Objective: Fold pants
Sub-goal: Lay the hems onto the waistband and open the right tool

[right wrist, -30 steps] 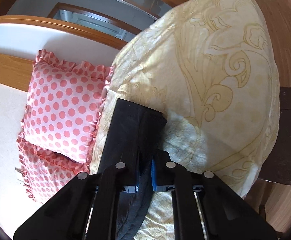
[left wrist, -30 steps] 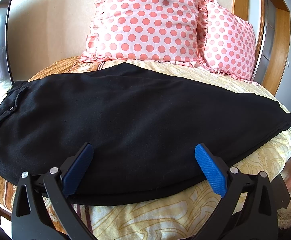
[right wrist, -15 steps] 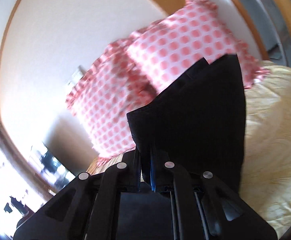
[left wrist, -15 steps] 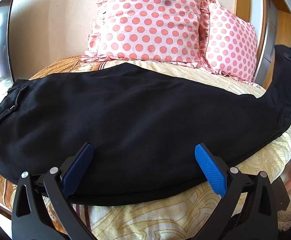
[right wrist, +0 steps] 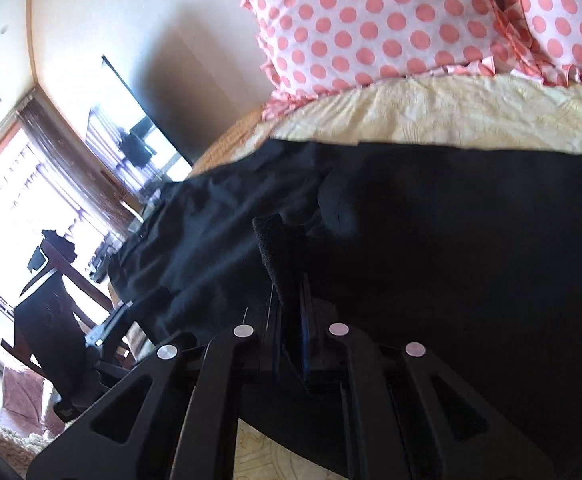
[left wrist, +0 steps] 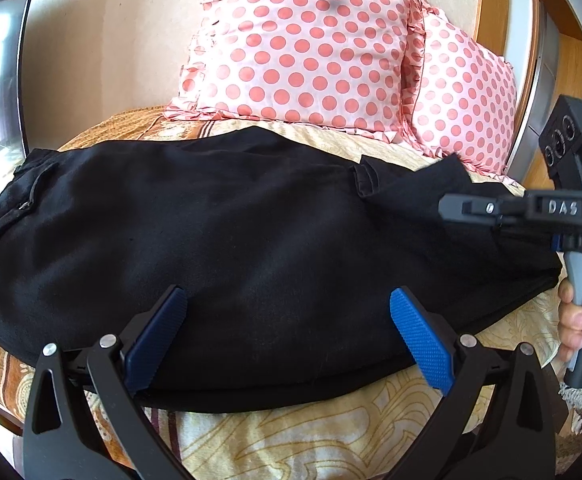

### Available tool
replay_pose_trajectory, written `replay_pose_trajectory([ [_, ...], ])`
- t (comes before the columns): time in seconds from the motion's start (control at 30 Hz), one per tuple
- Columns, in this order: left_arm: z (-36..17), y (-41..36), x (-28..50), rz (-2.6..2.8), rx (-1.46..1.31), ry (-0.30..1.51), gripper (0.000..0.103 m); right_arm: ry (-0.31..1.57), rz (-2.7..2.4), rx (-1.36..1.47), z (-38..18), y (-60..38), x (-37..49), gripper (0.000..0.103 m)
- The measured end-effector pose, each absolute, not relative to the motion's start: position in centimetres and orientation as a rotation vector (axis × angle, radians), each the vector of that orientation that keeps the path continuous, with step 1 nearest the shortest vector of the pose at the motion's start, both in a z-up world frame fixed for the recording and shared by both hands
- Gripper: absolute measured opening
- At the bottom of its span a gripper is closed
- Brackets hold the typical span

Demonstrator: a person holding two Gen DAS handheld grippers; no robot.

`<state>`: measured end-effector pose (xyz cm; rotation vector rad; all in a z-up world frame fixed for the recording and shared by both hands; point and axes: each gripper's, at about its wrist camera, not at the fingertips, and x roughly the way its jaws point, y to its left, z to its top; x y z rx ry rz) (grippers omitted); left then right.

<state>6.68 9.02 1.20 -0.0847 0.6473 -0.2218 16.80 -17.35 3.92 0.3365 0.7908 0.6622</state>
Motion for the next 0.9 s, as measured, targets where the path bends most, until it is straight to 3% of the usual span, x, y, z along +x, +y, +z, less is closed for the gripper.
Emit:
replay_pose_trajectory([
  [0.13,1.2,9.0,6.6,-0.219,-0.082,0.644,0.101,0.875,0.674,0.258,3.2,-15.3,17.1,0.007],
  [0.6,1.5,9.5,6.8,-0.227,-0.125,0.647,0.101,0.839,0.718,0.23,3.0,-13.9,15.9,0.007],
  [0.9,5.4,16.1,4.2,-0.13,-0.327,0.544,0.101,0.866,0.733,0.136,1.6,-12.3,14.9,0.008],
])
